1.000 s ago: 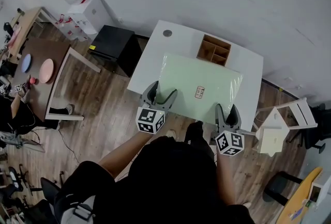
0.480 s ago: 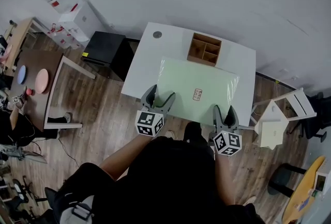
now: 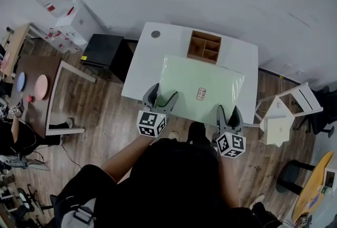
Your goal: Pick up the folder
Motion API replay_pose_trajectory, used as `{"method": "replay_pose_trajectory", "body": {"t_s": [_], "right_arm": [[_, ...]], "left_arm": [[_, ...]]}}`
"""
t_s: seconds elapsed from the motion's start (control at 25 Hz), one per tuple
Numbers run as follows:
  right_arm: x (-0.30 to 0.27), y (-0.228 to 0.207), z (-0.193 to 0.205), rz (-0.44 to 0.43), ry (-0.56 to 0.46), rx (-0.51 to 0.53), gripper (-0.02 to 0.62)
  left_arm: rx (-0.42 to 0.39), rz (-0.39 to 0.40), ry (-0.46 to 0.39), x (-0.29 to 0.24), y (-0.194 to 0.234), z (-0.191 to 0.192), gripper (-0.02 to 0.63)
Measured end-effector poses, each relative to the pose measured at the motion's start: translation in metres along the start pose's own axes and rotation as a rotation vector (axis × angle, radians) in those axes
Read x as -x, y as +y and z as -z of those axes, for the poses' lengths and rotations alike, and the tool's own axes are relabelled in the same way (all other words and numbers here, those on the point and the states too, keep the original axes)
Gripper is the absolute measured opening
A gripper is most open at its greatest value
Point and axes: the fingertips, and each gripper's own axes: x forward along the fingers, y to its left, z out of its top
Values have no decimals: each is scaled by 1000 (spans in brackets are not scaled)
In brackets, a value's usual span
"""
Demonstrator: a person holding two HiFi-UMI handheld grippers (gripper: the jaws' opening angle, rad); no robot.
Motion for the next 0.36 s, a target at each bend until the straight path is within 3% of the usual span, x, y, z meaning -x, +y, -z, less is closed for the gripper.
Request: {"method": "replay_pose_trajectory", "body": {"t_s": [0.36], "right_arm": [[0,-2,0,2,1,6,296]], "left_arm": [[12,3,2,-1,-1,1,337]]}}
